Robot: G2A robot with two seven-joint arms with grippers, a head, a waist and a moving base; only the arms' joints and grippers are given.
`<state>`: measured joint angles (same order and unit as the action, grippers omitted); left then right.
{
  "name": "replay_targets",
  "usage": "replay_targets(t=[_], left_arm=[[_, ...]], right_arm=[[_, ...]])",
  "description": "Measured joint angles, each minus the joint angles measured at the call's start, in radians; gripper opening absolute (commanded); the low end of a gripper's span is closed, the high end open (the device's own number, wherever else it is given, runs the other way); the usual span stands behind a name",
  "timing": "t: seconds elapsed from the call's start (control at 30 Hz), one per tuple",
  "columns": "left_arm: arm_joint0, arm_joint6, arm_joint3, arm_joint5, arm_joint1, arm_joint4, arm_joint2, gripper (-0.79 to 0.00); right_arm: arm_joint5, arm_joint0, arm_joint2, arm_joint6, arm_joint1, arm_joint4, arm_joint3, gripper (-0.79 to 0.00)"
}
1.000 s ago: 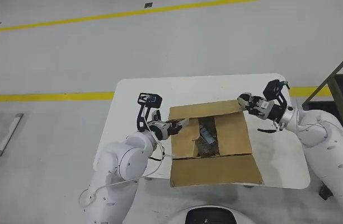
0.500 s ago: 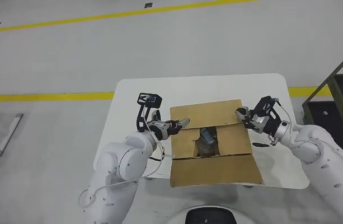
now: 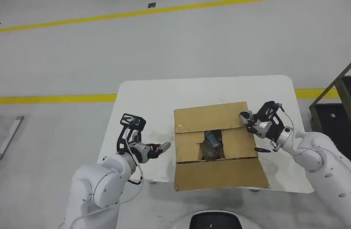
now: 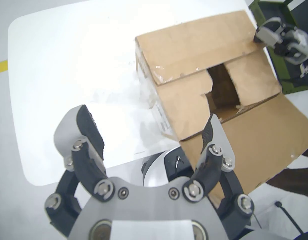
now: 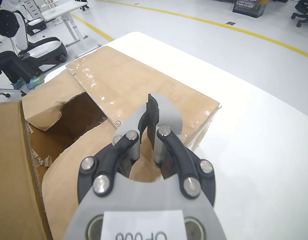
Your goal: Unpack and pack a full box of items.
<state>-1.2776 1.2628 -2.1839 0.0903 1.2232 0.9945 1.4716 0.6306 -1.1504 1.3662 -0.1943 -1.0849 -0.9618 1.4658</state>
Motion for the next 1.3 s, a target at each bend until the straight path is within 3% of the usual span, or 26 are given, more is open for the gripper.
replay_targets(t=[0.17, 0.27, 0.4, 0.67, 1.0, 1.17, 1.23, 1.3], left_arm=[[-0.111, 0.103, -0.044, 0.067, -0.014, -0.069, 0.048, 0.0], [-0.161, 0.147, -0.058, 0.123, -0.022, -0.08, 0.029, 0.0], [-0.198, 0.133, -0.033, 0.121, -0.026, -0.097, -0.002, 0.0], [-0.196, 0.103, 0.003, 0.141, -0.034, -0.13, -0.036, 0.0], [-0.203, 0.117, 0.001, 0.152, -0.054, -0.069, 0.011, 0.0], [-0.219, 0.126, 0.011, 0.237, -0.068, 0.043, -0.006, 0.0], [-0.225, 0.071, 0.033, 0.248, -0.066, 0.13, -0.04, 0.0], [-0.221, 0.003, 0.051, 0.197, -0.062, 0.132, -0.079, 0.0]], right_arm=[[-0.016, 0.005, -0.005, -0.003, -0.002, 0.017, -0.006, -0.785], [-0.018, 0.01, -0.009, -0.007, -0.002, 0.02, -0.009, -0.785], [-0.02, 0.014, -0.013, -0.009, -0.003, 0.023, -0.011, -0.785], [-0.021, 0.008, -0.012, -0.012, -0.002, 0.03, -0.004, -0.785], [-0.029, -0.004, -0.005, -0.018, 0.001, 0.038, 0.008, -0.785], [-0.034, -0.004, -0.01, -0.014, 0.0, 0.039, 0.011, -0.785], [-0.038, -0.005, -0.014, -0.015, -0.001, 0.045, 0.011, -0.785], [-0.039, -0.006, -0.016, -0.017, -0.001, 0.051, 0.013, -0.785]])
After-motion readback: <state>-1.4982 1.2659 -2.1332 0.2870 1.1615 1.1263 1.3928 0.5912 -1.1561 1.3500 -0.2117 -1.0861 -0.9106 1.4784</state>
